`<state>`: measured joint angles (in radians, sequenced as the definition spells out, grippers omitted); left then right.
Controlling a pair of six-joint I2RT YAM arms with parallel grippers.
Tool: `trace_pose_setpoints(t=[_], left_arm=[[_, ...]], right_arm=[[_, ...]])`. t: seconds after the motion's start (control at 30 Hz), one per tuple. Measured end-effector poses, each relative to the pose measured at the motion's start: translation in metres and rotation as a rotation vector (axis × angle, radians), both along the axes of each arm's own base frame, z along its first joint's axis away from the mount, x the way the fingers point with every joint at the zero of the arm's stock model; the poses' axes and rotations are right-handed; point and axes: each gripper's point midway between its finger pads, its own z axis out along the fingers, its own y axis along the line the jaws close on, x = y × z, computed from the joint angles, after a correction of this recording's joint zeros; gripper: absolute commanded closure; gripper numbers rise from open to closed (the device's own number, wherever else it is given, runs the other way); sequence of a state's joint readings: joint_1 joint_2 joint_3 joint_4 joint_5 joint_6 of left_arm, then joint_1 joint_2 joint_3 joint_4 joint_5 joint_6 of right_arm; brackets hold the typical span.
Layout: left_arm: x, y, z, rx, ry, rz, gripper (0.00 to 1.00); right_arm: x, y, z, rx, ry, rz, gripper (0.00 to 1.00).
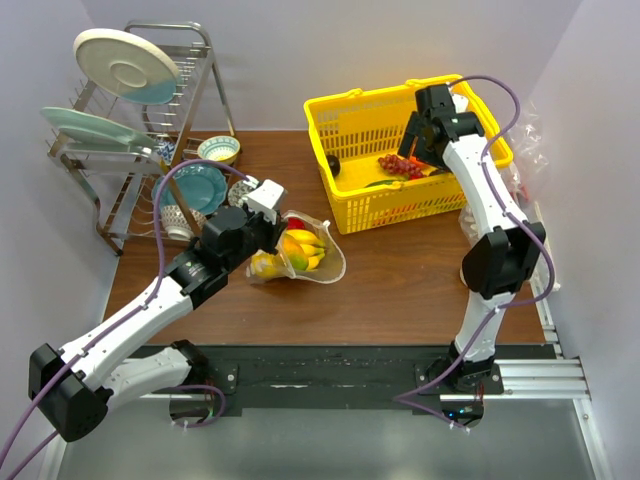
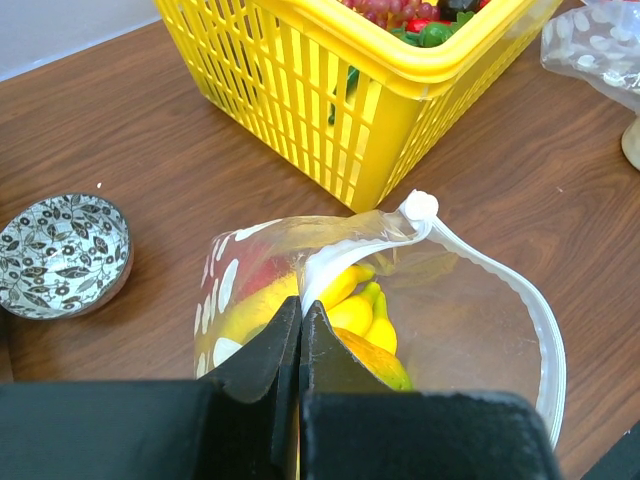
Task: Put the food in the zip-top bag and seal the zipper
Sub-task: Pick up the fake vegetable from the bin.
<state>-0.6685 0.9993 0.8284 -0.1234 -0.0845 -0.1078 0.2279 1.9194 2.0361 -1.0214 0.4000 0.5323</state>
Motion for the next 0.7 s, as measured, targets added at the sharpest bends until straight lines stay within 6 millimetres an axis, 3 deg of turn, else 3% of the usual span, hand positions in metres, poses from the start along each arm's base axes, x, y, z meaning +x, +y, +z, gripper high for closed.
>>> trace_pose_setpoints(t=[0.27,0.4,0.57,0.7], left_arm=[[0.000,0.000,-0.001,0.001,0.002,0.000,1.00],[0.000,0.000,-0.001,0.002,0.002,0.000,1.00],[0.000,0.000,-0.001,0.002,0.003,0.001,1.00],[0.000,0.000,-0.001,0.003,0.003,0.001,1.00]], right_arm=[[0.019,-0.005,-0.032,-0.044,0.037,-0.052,0.06],[0.023,0.000,-0.067,-0.038,0.109,-0.060,0.07],[0.018,0.008,-0.125,-0.013,0.248,-0.061,0.08],[0.016,0.012,-0.147,0.005,0.298,-0.070,0.08]])
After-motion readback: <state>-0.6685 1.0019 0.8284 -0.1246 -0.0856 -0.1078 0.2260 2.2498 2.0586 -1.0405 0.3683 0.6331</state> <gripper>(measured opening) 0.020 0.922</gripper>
